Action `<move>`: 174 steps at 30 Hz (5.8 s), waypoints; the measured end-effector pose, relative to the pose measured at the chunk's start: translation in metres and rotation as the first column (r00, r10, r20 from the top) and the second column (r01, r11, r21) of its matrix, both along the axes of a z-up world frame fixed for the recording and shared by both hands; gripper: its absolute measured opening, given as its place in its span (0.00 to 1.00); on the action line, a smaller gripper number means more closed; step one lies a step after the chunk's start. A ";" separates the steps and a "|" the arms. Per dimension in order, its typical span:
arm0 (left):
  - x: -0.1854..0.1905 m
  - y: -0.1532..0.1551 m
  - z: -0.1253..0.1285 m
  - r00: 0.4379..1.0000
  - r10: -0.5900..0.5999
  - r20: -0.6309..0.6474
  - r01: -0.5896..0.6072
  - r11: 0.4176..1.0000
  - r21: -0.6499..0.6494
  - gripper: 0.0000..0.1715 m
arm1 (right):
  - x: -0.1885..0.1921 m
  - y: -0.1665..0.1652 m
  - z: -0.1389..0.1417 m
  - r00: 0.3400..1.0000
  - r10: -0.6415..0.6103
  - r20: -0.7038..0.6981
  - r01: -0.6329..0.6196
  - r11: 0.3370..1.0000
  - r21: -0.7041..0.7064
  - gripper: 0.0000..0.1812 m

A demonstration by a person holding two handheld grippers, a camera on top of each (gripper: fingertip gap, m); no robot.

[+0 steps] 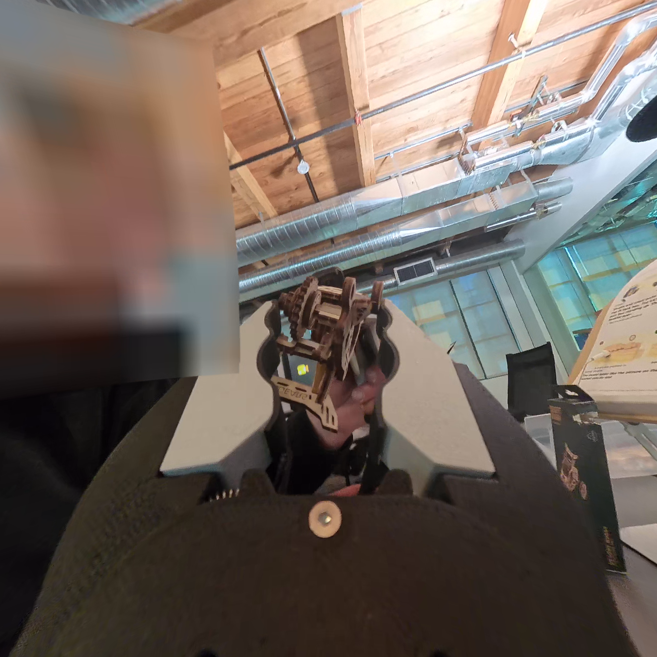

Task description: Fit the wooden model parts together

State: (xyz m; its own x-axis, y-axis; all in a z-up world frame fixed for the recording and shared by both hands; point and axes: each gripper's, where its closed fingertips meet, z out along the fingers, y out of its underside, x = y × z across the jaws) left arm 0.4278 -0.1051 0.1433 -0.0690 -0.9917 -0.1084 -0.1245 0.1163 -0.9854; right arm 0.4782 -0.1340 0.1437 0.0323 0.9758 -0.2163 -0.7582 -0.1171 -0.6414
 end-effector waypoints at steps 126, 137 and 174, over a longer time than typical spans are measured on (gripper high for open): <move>-0.036 0.054 -0.090 0.976 0.059 0.209 0.014 0.944 -0.330 0.00 | -0.115 0.072 -0.108 -0.305 -0.765 0.568 0.418 0.429 0.801 0.26; -0.037 0.068 -0.116 0.980 0.088 0.178 0.003 0.888 -0.460 0.00 | -0.115 0.084 -0.132 -0.310 -0.726 0.614 0.411 0.480 0.775 0.26; -0.021 0.052 -0.283 0.848 0.160 -0.506 -0.287 0.940 -0.185 0.00 | -0.110 0.049 -0.275 -0.204 -0.280 0.938 0.470 0.812 0.345 0.32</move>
